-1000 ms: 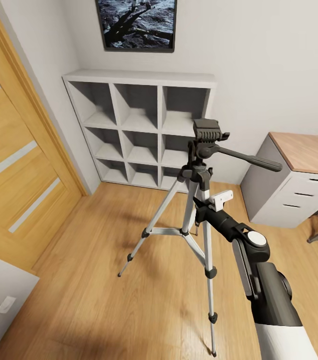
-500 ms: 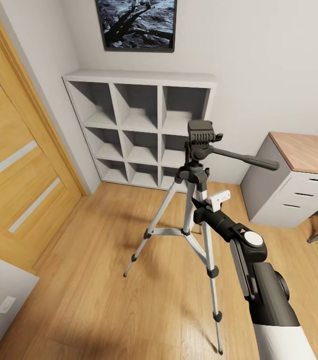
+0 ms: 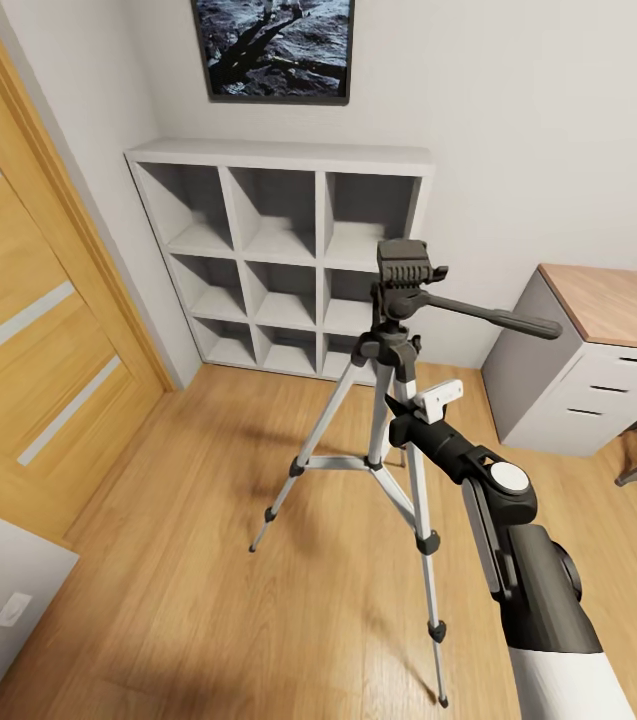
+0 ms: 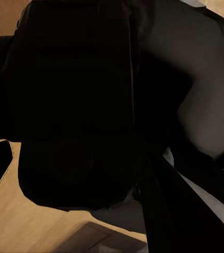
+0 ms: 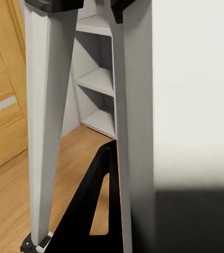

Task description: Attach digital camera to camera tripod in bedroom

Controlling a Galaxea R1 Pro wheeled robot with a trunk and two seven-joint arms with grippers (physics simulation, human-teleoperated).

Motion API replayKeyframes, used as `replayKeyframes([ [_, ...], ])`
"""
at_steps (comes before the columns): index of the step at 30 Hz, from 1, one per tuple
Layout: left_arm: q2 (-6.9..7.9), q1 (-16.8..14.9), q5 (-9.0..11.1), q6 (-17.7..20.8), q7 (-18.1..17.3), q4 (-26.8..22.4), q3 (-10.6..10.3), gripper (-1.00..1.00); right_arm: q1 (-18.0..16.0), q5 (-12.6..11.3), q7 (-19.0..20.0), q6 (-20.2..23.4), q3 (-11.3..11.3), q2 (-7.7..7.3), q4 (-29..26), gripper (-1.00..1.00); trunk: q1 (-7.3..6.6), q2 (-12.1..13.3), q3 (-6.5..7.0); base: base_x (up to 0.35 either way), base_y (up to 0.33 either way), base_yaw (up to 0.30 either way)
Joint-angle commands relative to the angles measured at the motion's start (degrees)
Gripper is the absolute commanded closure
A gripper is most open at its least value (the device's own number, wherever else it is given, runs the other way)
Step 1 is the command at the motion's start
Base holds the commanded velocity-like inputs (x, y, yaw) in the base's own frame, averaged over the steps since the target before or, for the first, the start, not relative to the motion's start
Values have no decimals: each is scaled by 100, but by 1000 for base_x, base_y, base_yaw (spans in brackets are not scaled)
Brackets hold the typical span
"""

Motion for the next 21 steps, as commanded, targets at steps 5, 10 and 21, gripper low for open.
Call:
replayKeyframes([
  [5, 163, -154, 20, 192, -21, -115, -49, 100, -5, 93, 41, 3, -12, 1, -2, 100, 3, -10, -9, 0, 0, 0],
  [10, 319, -322, 15, 365, -17, -285, -50, 100, -5, 88, 52, 3, -12, -5, 0, 100, 3, -10, -9, 0, 0, 0],
  [21, 1189, -2704, -10, 4543, 782, -1981, -33, 100, -5, 495, 64, 3, -10, -2, 7, 100, 3, -10, -9, 0, 0, 0],
])
